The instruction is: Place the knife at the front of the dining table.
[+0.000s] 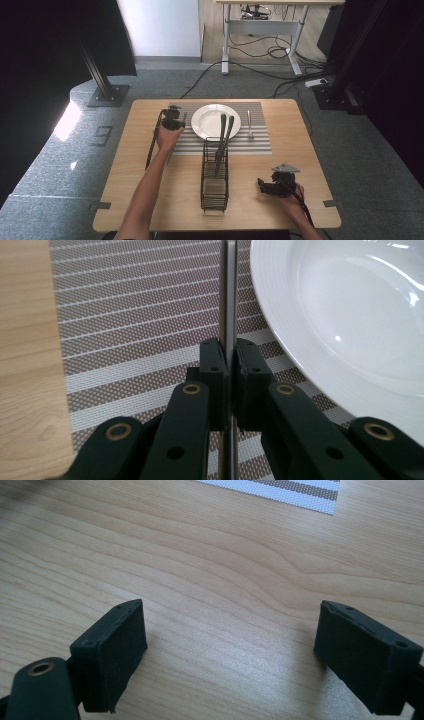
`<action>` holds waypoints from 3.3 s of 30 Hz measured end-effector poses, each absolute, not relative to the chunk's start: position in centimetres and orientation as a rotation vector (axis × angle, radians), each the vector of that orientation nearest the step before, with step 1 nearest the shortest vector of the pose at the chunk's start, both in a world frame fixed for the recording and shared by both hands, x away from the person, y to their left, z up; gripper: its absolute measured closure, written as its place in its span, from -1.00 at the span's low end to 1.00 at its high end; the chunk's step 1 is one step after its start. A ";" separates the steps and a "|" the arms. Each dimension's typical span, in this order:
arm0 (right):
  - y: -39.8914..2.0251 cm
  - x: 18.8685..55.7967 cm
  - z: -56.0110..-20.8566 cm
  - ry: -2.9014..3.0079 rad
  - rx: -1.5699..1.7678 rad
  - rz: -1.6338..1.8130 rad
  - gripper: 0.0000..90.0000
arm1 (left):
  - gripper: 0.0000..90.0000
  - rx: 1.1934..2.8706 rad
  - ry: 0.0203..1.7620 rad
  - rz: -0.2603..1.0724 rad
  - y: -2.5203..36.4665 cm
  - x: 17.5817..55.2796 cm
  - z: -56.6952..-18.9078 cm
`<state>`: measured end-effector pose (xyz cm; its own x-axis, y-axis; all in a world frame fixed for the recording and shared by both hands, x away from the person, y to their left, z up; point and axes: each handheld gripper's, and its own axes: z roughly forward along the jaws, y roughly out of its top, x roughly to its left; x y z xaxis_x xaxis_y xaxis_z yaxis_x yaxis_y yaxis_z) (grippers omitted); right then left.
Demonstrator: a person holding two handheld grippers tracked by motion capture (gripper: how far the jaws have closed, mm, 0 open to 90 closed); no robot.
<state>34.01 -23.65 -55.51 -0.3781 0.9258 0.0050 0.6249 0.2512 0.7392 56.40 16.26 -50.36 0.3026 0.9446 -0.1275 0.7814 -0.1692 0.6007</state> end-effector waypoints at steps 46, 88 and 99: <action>-23.6 33.9 -55.5 2.092 1.408 0.931 -0.68 | 0.64 2.028 1.542 0.469 17.1 56.5 -52.9; -23.5 33.7 -55.5 2.099 1.401 0.931 -0.68 | 0.79 2.008 1.602 0.439 17.2 57.6 -52.3; -23.5 33.7 -55.5 2.098 1.402 0.932 -0.68 | 0.43 1.984 1.546 0.470 17.6 58.2 -52.8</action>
